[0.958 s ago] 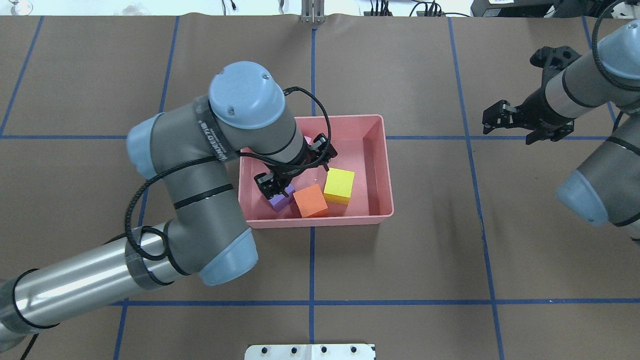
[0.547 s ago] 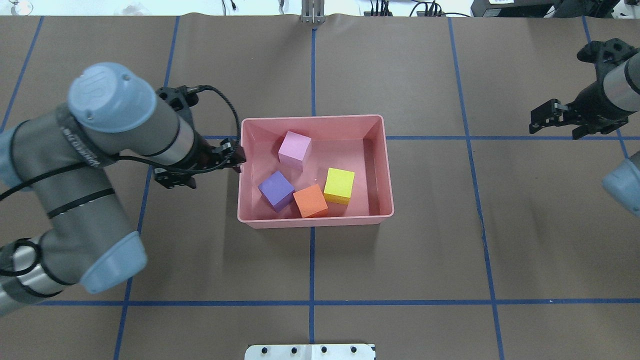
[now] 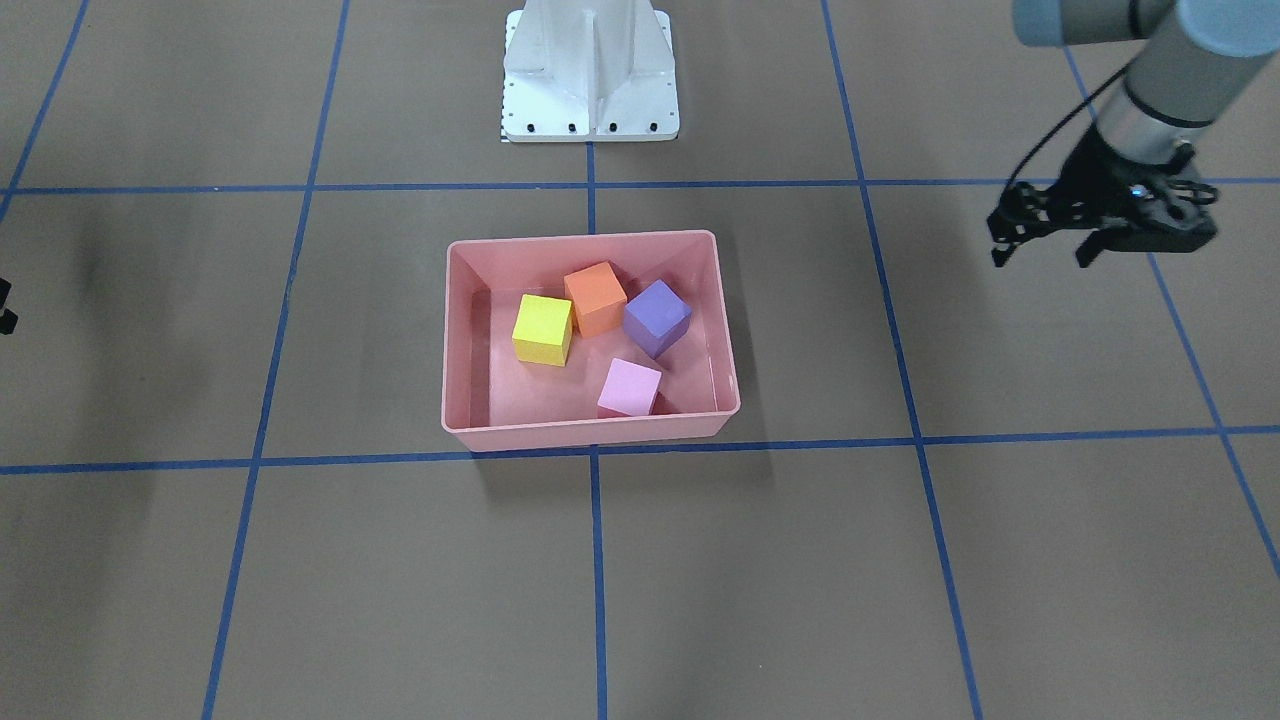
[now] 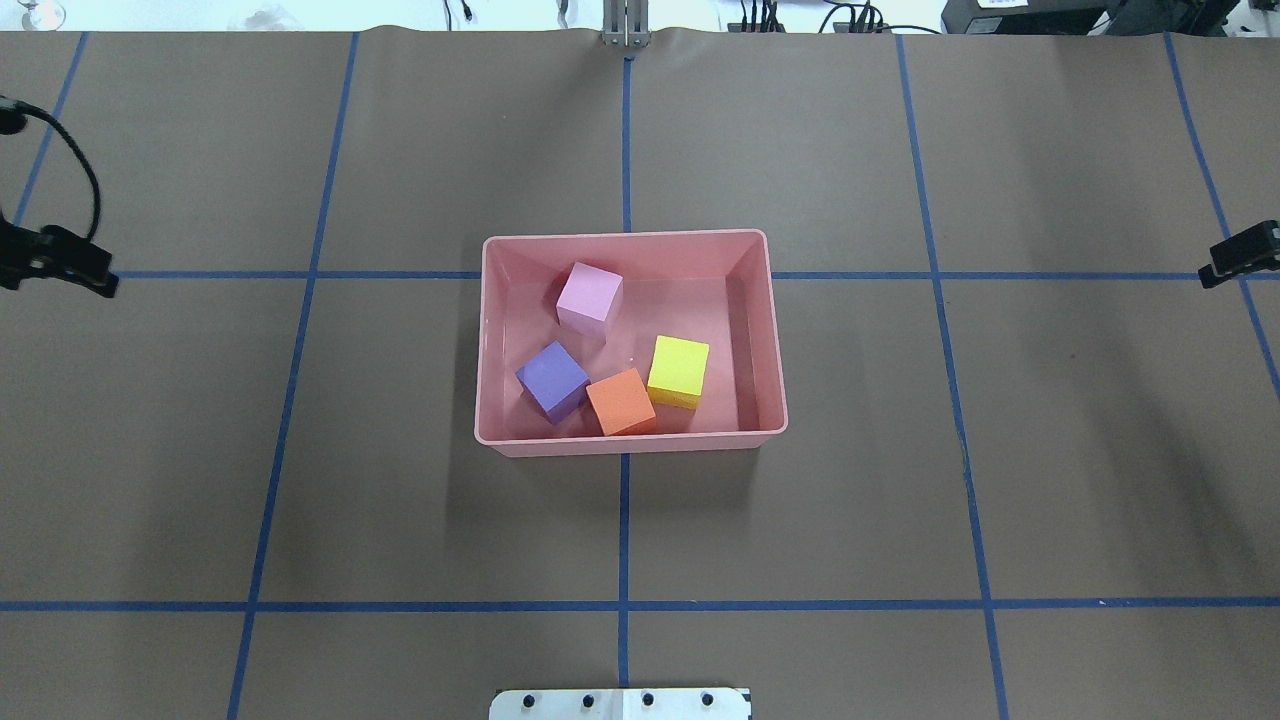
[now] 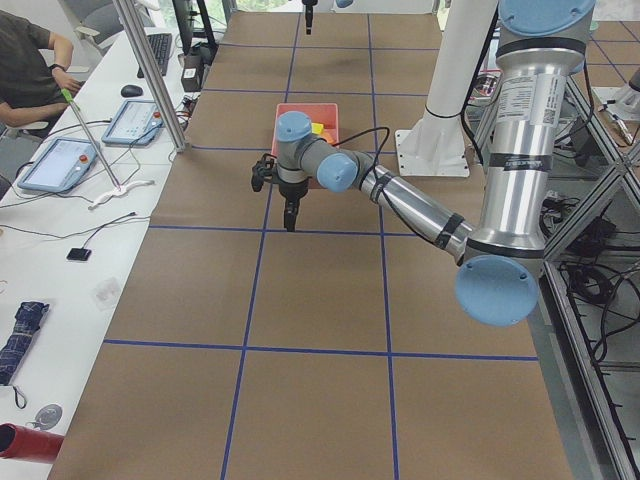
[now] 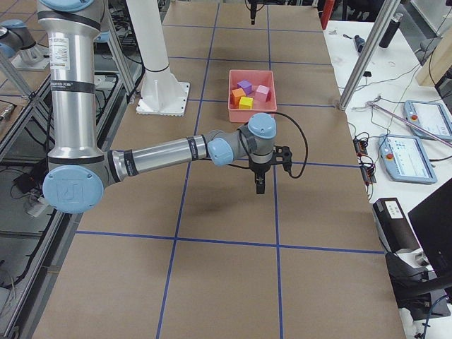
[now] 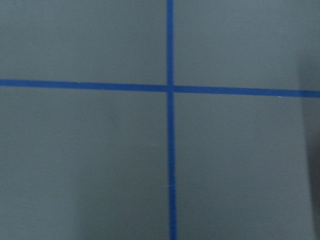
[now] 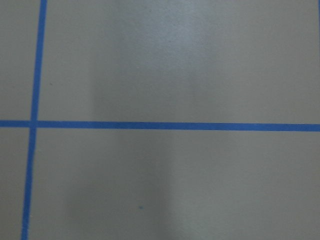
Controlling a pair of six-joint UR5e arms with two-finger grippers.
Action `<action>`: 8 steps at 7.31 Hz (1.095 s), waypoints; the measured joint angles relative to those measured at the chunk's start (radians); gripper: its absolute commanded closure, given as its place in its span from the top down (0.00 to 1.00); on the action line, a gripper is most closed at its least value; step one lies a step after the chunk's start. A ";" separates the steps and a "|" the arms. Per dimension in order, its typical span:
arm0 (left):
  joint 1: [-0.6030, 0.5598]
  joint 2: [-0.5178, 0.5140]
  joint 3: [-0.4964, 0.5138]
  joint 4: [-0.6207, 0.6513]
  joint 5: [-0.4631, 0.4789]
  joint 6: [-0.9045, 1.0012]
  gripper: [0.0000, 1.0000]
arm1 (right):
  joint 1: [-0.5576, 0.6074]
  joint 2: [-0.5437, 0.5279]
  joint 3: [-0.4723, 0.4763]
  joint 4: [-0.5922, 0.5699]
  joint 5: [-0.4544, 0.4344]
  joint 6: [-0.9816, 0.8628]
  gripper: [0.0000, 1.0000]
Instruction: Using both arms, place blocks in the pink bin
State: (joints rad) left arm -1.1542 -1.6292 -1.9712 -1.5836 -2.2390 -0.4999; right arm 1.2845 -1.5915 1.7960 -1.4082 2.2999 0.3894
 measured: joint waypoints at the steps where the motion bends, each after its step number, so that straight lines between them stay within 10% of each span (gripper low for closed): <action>1: -0.111 0.018 0.086 0.002 -0.044 0.199 1.00 | 0.050 -0.007 -0.036 0.000 0.047 -0.078 1.00; 8: -0.342 0.033 0.346 -0.001 -0.116 0.533 1.00 | 0.125 -0.029 -0.111 0.003 0.063 -0.167 1.00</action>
State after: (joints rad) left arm -1.4964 -1.5964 -1.6257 -1.5848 -2.3548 0.0327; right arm 1.4095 -1.6206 1.6848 -1.4053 2.3627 0.2225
